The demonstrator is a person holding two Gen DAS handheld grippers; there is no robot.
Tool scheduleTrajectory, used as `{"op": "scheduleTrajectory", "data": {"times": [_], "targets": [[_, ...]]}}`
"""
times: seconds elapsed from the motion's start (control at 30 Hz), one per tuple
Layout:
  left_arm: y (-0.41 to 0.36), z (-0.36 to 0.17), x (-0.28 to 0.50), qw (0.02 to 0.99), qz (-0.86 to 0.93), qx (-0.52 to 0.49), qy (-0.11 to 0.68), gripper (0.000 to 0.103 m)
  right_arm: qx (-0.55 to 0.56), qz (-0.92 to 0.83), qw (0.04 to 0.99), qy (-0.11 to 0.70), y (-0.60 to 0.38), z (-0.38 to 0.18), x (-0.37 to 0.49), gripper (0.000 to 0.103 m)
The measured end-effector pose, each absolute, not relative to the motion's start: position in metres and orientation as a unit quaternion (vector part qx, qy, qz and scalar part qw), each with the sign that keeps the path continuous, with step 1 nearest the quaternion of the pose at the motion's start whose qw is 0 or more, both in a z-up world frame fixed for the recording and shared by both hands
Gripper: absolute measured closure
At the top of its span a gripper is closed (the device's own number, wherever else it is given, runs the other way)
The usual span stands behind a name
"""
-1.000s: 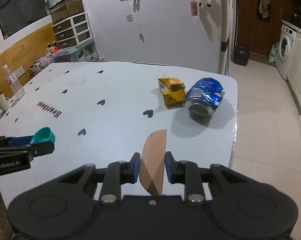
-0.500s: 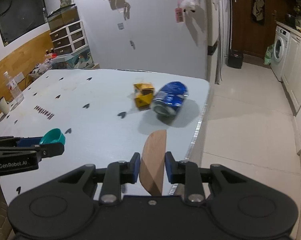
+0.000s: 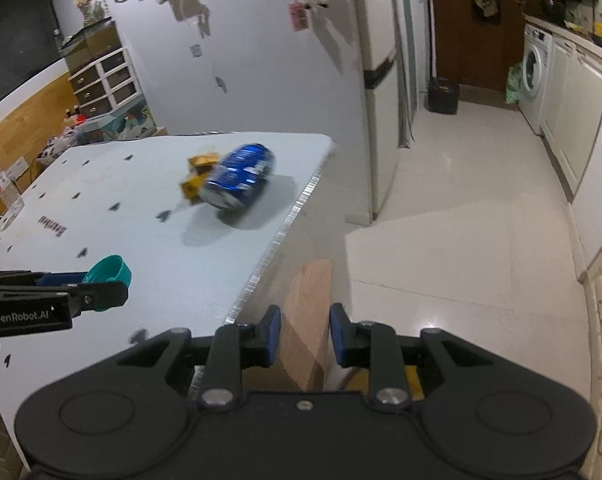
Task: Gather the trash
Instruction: 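Carry the teal cap and wooden stick off the table to above the bin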
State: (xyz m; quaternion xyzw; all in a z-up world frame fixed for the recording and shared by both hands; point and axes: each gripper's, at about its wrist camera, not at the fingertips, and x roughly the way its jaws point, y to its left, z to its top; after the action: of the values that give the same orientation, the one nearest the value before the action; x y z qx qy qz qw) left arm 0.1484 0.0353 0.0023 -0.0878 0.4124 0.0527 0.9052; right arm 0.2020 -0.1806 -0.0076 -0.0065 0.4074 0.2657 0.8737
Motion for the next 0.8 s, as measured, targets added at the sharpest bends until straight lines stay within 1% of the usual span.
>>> {"op": "scheduleTrajectory", "data": {"times": [0.27, 0.53, 0.8], "targets": [[-0.006, -0.023, 0.174, 0.891, 0.033, -0.095, 0.443, 0.054, 0.008, 0.253, 0.866, 0.432, -0.236, -0.037, 0.228, 0.076], [-0.035, -0.064, 0.199, 0.865, 0.015, -0.111, 0.489, 0.054, 0.019, 0.224, 0.848, 0.479, -0.281, -0.089, 0.248, 0.075], [-0.062, -0.106, 0.224, 0.838, -0.016, -0.117, 0.532, 0.054, 0.034, 0.198, 0.819, 0.537, -0.302, -0.147, 0.265, 0.075]]}}
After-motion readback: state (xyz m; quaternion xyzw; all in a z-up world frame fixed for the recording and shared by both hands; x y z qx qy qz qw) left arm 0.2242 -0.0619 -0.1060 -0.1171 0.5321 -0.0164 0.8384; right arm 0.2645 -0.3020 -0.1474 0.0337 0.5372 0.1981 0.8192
